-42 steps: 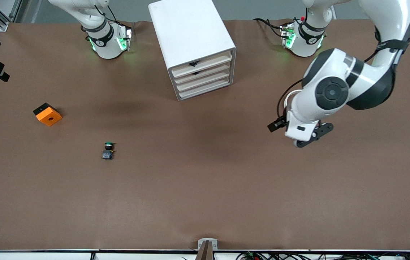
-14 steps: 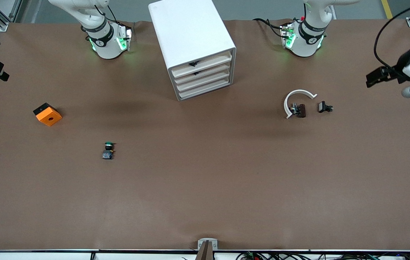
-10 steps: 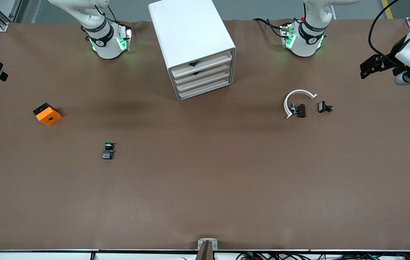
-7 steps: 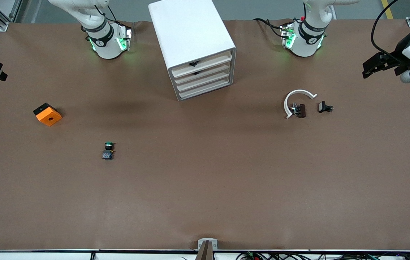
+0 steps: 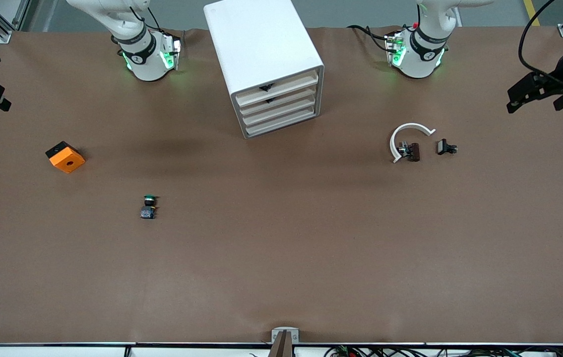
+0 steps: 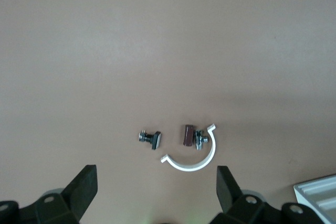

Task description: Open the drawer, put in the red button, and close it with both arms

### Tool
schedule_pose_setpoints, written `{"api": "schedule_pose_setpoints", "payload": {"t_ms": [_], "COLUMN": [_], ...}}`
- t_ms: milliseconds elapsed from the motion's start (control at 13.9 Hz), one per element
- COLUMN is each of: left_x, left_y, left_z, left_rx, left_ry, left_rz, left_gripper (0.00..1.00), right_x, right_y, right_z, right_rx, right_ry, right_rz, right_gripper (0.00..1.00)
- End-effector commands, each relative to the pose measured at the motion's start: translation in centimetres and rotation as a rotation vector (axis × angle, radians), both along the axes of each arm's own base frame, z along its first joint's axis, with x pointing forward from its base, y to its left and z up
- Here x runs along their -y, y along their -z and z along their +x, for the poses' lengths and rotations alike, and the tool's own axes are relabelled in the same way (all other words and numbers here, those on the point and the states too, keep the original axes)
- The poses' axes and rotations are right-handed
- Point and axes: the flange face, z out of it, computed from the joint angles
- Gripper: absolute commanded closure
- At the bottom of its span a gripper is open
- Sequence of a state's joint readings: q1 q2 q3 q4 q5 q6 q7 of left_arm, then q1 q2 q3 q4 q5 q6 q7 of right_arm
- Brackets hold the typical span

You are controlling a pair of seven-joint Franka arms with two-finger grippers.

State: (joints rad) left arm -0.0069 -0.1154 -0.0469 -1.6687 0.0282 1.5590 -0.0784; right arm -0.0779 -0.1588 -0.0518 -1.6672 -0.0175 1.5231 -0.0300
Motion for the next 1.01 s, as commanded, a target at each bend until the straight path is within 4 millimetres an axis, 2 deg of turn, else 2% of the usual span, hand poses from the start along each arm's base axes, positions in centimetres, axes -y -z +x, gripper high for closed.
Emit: {"api": "schedule_pose_setpoints", "payload": {"t_ms": [0,216,505,649,865,937], "left_x": [-0.2,-0.7,-0.3,0.0,0.2,0.1], "left_y": [-0.7,-1.2,-0.9,-1.1,-0.8,-0.8], "left_z": [0.4,-0.3,-2.7,-1.9,0.4,0.3], "left_rx": [0.017,0.053,0.107,0.088,-0.017,-0.022], "left_ry": [0.01,0.005,0.0,-0.005,0.001,0.003], "left_rz": [-0.034,-0.04,-0.039,-0.04,-0.041,-0.041], "left_gripper": [0.0,0.0,0.0,0.0,0.0,0.0], "right_x": [-0.4,-0.6,-0.7,-0.7,-0.6,-0.5], "right_y": [-0.3,-0.3,-0.3,0.1,0.5,0.4], "right_z": [-0.7,-0.6,-0.6,-0.7,-0.7,-0.6], "right_rx": [0.009,0.009,0.008,-0.009,-0.017,-0.011], "right_ry": [-0.017,-0.018,-0.023,-0.021,-0.018,-0.017], "right_rz": [-0.004,-0.004,-0.004,-0.002,-0.002,-0.003], "right_gripper": [0.0,0.0,0.0,0.0,0.0,0.0]}}
